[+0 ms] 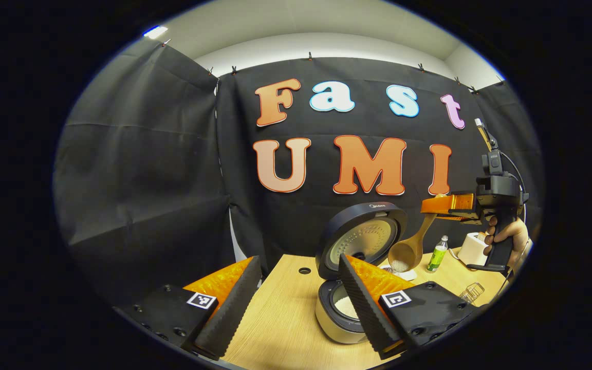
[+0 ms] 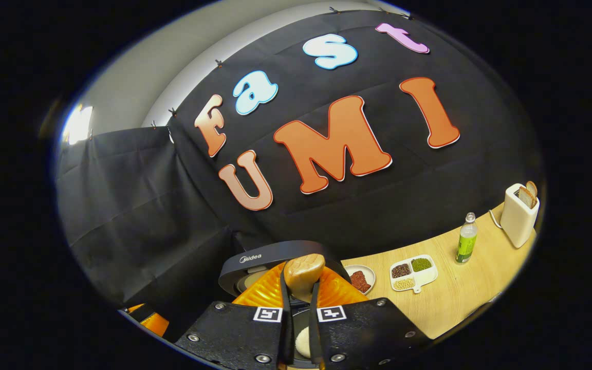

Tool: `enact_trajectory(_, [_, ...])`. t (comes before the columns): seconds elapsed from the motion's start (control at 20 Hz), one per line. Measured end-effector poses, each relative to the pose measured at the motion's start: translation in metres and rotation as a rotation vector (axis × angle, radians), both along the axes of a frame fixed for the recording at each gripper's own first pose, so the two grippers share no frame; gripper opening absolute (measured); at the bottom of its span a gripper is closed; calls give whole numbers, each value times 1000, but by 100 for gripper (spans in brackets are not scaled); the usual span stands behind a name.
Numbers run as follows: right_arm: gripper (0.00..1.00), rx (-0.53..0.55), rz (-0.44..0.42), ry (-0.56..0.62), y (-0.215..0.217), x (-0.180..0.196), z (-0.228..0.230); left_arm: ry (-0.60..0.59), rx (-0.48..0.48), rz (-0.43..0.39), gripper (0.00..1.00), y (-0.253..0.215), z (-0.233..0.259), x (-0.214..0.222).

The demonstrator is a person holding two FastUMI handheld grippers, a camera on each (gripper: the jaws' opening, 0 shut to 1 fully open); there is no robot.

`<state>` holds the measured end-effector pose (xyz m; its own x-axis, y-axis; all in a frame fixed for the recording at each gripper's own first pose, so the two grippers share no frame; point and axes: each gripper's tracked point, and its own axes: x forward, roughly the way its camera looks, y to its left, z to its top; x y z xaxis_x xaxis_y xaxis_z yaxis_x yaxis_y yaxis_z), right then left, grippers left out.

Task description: Close the left gripper, press the button to open the rice cooker; take a wooden spoon from the chopstick holder with the right hand, scoop a spoonful of rice and pour it into the rice cooker, then put the wooden spoon back into the chopstick holder.

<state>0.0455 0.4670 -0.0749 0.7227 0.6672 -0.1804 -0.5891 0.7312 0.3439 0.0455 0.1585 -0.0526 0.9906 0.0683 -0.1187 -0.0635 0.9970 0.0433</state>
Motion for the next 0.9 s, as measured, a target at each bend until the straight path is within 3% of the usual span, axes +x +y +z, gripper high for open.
enact_trajectory(0.5, [11, -172, 86, -123, 13, -13, -26, 2, -21, 7, 100, 3, -2, -6])
enact_trajectory(0.9, [11, -218, 133, -165, 15, -25, -34, 5, -14, 3, 100, -4, 0, -7])
